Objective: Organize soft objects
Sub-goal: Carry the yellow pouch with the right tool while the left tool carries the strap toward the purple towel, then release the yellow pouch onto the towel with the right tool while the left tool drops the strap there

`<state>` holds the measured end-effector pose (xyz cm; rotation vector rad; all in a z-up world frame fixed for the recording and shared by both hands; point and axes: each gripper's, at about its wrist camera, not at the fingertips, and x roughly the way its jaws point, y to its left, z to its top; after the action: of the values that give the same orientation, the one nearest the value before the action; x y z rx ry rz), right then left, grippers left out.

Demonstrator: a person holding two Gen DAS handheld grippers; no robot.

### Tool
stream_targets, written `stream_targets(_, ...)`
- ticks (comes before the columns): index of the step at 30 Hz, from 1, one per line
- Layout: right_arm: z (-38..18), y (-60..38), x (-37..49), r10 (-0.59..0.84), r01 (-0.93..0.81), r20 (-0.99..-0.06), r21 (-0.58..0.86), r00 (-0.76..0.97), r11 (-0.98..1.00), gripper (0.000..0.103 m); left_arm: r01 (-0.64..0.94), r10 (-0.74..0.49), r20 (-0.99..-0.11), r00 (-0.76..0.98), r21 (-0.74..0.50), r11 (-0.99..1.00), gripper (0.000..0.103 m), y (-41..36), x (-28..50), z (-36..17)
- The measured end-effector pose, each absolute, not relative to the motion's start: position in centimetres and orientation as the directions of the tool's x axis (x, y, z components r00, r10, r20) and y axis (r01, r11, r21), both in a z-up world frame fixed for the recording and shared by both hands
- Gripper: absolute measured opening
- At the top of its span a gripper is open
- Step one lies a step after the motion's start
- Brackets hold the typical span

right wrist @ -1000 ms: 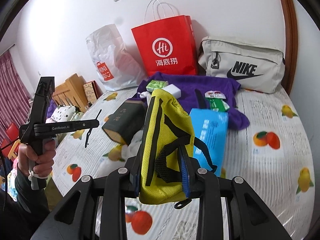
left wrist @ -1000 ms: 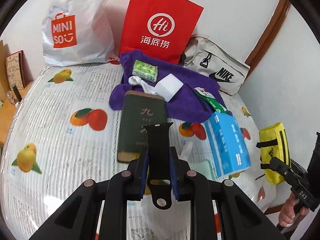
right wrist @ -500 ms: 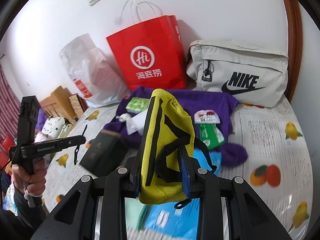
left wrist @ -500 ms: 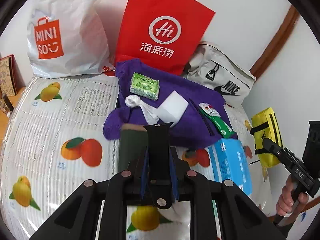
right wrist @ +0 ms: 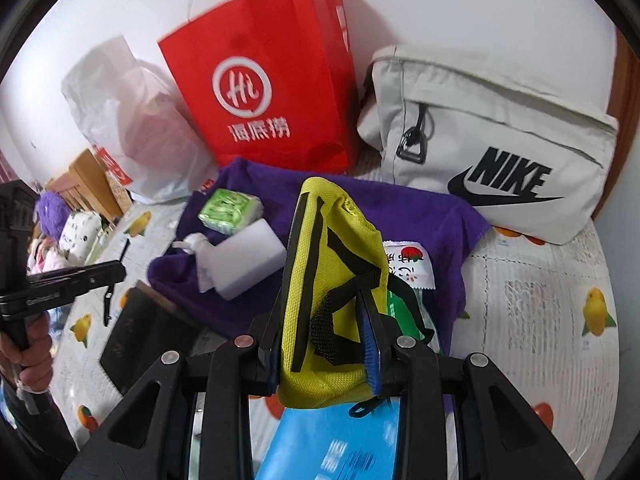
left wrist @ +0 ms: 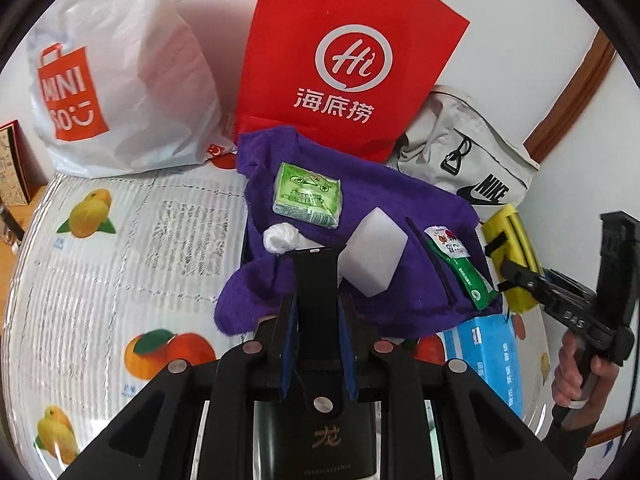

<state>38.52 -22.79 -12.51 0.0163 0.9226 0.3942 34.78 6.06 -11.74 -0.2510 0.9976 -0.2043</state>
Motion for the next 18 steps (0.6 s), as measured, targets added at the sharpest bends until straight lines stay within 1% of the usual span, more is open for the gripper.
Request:
stream_targets(2, -13.3, -22.6, 39.7, 0.313, -0.310, -0.792, 0.166, 0.524, 0.936, 0.032, 0.061, -0.282, -0.804, 0.524, -0.295, 0.954, 0.019, 5.9, 35.4, -11.8)
stream_targets(3, -13.8, -22.5, 40.2, 0.302, -0.306, -0.805, 0.158, 0.511, 0.939, 0.030, 0.057, -0.279, -0.806, 0.522, -0.293, 0.954, 0.019, 6.0, 35.9, -11.9)
stream_targets(4, -14.2, -22.4, 40.7, 0.282, -0.297, -0.817, 0.143, 0.503, 0.944, 0.022, 0.058, -0.280, -0.806, 0.521, -0.294, 0.954, 0.019, 6.0, 36.2, -11.9)
stream_targets(5, -14.5, -22.4, 41.0, 0.268, -0.293, -0.823, 0.130, 0.501, 0.947, 0.021, 0.058, -0.282, -0.807, 0.519, -0.296, 0.954, 0.019, 6.0, 36.5, -12.0)
stream_targets(13, -16.3, -21.7, 42.5, 0.252, -0.312, -0.839, 0.105, 0.481, 0.944, 0.020, 0.055, -0.280, -0.822, 0.496, -0.292, 0.955, 0.019, 5.4, 39.6, -13.1)
stream_targets(18, -15.7, -22.2, 43.5, 0.223, -0.280, -0.824, 0.082, 0.521, 0.957, 0.020, 0.062, -0.278, -0.830, 0.484, -0.285, 0.957, 0.019, 4.7, 41.0, -13.8)
